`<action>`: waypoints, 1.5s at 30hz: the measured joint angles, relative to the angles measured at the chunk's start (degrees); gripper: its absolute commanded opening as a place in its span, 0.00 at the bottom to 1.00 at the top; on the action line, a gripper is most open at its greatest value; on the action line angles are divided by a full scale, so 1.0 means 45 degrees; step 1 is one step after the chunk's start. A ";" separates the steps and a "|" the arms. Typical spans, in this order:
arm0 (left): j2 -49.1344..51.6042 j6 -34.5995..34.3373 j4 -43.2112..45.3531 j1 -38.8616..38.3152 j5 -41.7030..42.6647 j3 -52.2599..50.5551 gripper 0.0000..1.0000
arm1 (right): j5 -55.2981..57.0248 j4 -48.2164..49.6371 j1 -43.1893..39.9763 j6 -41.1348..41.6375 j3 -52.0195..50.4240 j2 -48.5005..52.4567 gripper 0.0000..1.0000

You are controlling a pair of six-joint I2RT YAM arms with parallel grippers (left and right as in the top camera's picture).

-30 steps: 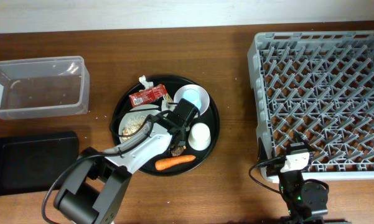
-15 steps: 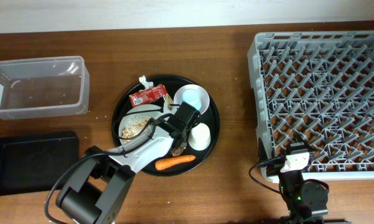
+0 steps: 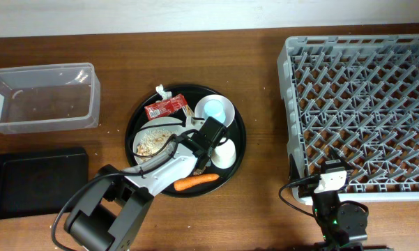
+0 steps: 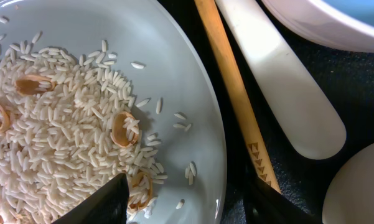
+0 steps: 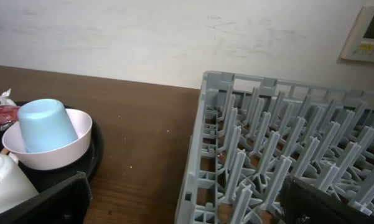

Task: Sort waste into correct bins and load items into the dishwasher rack
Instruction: 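Hold the plate rim with the left gripper and lift it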

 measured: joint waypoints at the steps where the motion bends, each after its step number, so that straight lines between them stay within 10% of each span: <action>1: 0.0000 0.0000 0.0000 0.0000 -0.0019 0.0000 0.59 | 0.0000 0.0000 0.0000 0.0005 0.0000 0.0000 0.99; 17: -0.0024 0.0000 -0.0053 0.0000 -0.0063 0.0000 0.59 | 0.0000 0.0000 0.0000 0.0010 0.0000 0.0000 0.99; 26: -0.0024 0.0005 0.0092 0.0000 -0.0068 0.0000 0.19 | 0.0000 0.0000 0.0000 0.0005 0.0000 0.0000 0.99; 45: -0.0024 0.0107 0.0248 -0.0311 -0.0447 0.0000 0.01 | 0.0000 0.0000 0.0000 0.0005 0.0000 0.0000 0.99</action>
